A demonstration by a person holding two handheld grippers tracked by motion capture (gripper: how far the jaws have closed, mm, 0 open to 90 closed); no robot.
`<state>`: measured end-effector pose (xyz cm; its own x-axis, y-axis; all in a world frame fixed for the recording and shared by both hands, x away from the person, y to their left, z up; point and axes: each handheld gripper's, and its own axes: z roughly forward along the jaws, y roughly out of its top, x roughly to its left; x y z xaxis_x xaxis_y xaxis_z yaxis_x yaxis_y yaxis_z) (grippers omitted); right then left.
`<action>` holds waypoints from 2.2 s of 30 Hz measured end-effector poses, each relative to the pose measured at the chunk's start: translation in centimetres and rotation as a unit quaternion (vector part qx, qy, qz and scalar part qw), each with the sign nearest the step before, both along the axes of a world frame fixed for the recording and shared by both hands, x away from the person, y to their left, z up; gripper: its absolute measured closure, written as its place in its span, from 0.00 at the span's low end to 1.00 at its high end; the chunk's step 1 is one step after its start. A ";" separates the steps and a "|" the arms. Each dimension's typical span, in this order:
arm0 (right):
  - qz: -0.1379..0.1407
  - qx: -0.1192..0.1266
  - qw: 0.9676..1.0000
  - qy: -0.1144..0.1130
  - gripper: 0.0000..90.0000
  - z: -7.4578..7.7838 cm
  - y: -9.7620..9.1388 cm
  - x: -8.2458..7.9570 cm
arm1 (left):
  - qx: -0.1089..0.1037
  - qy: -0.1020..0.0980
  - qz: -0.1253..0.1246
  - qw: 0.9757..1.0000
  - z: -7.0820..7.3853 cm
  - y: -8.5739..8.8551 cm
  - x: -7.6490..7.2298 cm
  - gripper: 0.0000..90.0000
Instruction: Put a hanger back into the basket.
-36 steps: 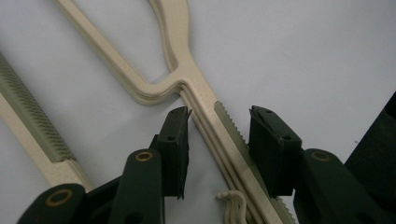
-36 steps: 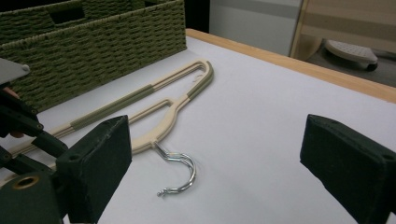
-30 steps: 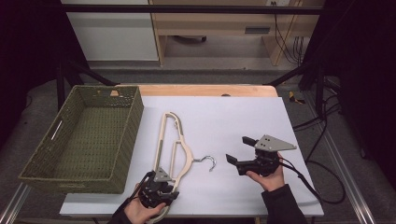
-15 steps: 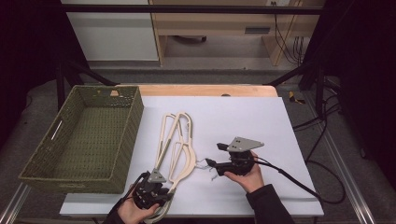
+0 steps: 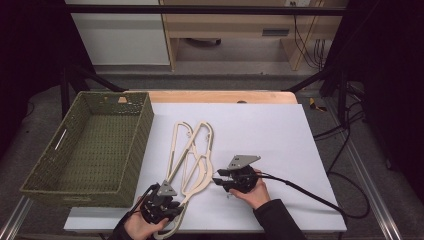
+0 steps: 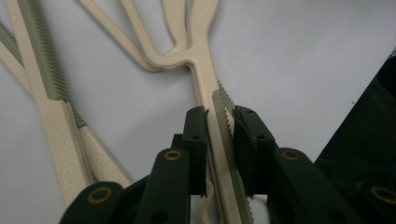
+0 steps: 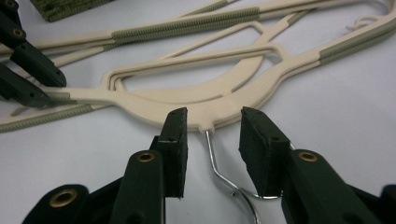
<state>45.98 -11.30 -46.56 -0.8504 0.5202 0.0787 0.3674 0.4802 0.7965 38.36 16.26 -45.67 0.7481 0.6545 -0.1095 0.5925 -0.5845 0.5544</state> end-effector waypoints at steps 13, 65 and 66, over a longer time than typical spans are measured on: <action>0.009 -0.027 1.000 0.013 0.90 -1.3 0.4 0.0 | -0.042 -0.065 0.015 0.997 1.1 0.8 0.1 0.53; 0.024 -0.025 0.999 0.000 0.99 2.8 0.2 -0.3 | 0.053 -0.122 -0.052 0.990 0.5 -7.8 4.7 0.76; 0.020 -0.025 0.999 0.005 0.99 2.7 0.3 -0.4 | 0.052 -0.121 -0.052 0.990 0.5 -7.8 4.7 0.79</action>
<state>45.60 -11.05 -43.87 -0.8704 0.4885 0.0613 0.3542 0.5347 0.7672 43.03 8.47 -45.15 0.8075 0.5716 0.1455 0.3835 -0.6962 0.6068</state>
